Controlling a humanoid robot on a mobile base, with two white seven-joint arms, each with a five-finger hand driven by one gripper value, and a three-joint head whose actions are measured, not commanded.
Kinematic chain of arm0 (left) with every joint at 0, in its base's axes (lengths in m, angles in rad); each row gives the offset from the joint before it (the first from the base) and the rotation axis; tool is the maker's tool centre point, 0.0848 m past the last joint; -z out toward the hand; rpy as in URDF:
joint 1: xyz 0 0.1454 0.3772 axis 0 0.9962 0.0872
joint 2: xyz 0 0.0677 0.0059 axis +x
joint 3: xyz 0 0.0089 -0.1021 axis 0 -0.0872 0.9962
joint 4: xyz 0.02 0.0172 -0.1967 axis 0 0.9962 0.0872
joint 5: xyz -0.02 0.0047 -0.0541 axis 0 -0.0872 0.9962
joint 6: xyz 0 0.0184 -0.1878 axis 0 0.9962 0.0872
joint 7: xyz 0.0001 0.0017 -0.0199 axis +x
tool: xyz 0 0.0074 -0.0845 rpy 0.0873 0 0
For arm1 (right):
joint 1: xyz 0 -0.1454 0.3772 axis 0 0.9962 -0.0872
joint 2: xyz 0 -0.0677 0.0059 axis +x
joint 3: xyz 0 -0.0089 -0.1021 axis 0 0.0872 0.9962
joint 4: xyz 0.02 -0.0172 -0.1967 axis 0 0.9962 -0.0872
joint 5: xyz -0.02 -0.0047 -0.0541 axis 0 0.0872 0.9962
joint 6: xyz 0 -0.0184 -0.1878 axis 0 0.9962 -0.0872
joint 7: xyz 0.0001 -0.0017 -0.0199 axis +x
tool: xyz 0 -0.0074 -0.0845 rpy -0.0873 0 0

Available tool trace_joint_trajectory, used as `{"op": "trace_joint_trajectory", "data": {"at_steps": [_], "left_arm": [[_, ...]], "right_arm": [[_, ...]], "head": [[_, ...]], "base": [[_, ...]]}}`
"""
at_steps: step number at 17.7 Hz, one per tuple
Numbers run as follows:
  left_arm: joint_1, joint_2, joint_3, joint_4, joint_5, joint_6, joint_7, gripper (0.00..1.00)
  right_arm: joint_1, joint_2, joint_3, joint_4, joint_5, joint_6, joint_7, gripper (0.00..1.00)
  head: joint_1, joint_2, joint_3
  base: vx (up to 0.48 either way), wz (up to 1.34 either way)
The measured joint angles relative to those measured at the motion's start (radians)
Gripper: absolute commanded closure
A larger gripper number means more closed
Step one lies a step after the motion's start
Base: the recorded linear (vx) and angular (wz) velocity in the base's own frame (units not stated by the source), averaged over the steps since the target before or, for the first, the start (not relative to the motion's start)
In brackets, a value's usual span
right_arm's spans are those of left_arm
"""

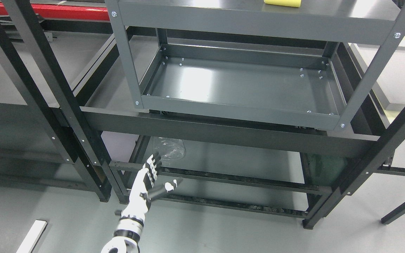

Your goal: Place yellow IKEA cup on middle right shelf

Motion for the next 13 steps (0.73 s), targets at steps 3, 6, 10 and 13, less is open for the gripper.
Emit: {"op": "trace_joint_trajectory", "data": {"at_steps": [3,6,10,13], "left_arm": [[-0.031,-0.008,0.028,-0.045,0.0,-0.042,-0.052,0.01],[-0.046,-0.014,0.047,-0.074,0.0,-0.057,-0.063,0.01],[-0.051,-0.03,0.066,-0.1,-0.001,-0.061,-0.066,0.01],[-0.052,-0.041,0.076,-0.112,-0.002,-0.063,-0.066,0.01]], "right_arm": [[0.0,0.0,0.0,0.0,0.0,0.0,0.0,0.01],[0.0,0.0,0.0,0.0,0.0,0.0,0.0,0.01],[0.0,0.0,0.0,0.0,0.0,0.0,0.0,0.01],[0.0,0.0,0.0,0.0,0.0,0.0,0.0,0.01]], "head": [[0.0,0.0,0.0],[0.0,0.0,0.0],[0.0,0.0,0.0],[0.0,0.0,0.0]], "base": [[0.002,0.01],[0.011,-0.02],[0.002,0.0],[0.0,0.0]]}}
